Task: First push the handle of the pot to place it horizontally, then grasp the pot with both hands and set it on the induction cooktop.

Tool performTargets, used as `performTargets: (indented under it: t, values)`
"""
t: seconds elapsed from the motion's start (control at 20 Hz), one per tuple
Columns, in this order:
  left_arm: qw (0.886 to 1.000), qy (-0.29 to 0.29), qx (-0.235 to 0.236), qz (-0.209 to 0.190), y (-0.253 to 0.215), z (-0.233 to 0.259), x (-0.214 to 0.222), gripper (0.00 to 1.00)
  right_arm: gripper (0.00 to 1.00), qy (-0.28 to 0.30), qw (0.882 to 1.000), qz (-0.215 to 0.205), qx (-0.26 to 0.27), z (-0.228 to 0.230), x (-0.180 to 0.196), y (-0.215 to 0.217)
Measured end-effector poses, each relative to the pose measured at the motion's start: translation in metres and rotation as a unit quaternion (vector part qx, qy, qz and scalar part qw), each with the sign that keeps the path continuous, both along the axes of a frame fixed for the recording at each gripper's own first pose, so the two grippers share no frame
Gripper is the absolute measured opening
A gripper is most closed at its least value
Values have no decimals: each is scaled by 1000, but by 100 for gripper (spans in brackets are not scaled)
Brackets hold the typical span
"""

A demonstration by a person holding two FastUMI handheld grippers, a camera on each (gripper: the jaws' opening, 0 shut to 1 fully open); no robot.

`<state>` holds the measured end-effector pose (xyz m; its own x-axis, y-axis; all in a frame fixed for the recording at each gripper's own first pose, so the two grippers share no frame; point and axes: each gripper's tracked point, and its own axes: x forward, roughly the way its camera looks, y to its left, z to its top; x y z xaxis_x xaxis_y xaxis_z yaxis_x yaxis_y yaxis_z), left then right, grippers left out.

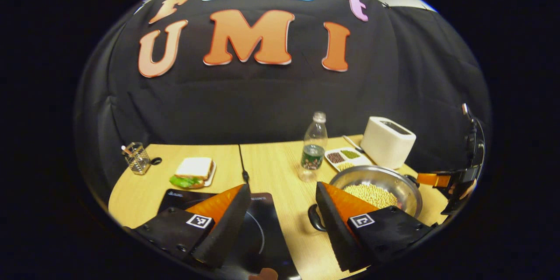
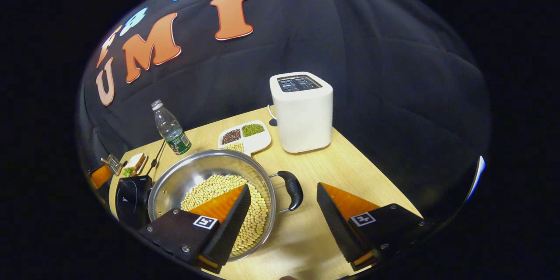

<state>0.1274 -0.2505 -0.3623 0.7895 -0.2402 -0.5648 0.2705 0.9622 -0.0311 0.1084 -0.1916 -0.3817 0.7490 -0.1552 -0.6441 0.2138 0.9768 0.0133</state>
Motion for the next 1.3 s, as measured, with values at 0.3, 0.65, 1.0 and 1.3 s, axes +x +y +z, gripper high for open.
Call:
performTargets:
  t: [0.3,0.65,1.0,1.3]
  values:
    - [998,61,17,-22,-49,-72,6,99,95,38,999,8,-9,-33,11,-1]
    - [991,127,15,-29,-62,-126,8,98,95,60,998,10,3,-54,15,4]
    - [989,142,5,-34,-74,-139,10,82,75,81,997,-8,-5,-70,16,-8]
    - [990,139,12,-11,-69,-140,16,65,53,90,995,-27,30,-72,11,-1]
